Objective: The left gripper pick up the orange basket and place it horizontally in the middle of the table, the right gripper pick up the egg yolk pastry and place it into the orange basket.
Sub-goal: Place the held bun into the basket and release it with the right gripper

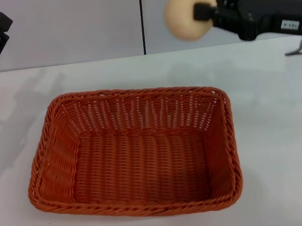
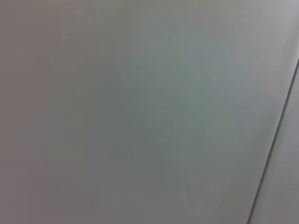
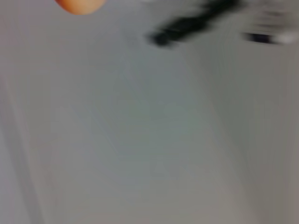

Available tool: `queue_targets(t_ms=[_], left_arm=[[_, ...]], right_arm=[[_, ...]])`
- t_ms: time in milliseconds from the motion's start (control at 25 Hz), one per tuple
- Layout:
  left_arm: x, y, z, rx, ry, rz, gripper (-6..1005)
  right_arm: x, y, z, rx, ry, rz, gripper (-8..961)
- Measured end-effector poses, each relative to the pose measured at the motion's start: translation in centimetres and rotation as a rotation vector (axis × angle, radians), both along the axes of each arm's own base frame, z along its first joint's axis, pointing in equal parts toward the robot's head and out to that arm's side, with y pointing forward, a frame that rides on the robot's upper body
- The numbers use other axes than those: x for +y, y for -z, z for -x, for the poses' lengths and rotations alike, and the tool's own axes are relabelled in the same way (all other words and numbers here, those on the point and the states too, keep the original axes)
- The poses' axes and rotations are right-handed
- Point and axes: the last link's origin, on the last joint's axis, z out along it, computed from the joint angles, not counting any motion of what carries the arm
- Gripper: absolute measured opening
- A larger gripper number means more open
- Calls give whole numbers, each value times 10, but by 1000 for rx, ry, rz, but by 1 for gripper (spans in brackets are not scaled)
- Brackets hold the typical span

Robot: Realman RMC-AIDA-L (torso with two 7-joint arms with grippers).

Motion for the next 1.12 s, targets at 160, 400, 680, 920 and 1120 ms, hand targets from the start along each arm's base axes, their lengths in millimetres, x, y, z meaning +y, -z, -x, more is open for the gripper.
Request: queue_targets(t_ms=[160,400,680,920,1120], left_arm=[[3,1,-2,7,4,1,587],[7,1,-6,12,15,4,587],[10,3,-8,17,16,9,587],[9,3,-6,18,13,11,587],[8,3,-6,17,14,11,586]], right_arm=[[-15,8,10,34,-104,149,125],[-17,23,17,-38,-112,293,81],[-15,30,17,-69,-68,328,208],[-16,20,6,-47,-54,257,441],[-23,2,-17,47,-56,39,569]])
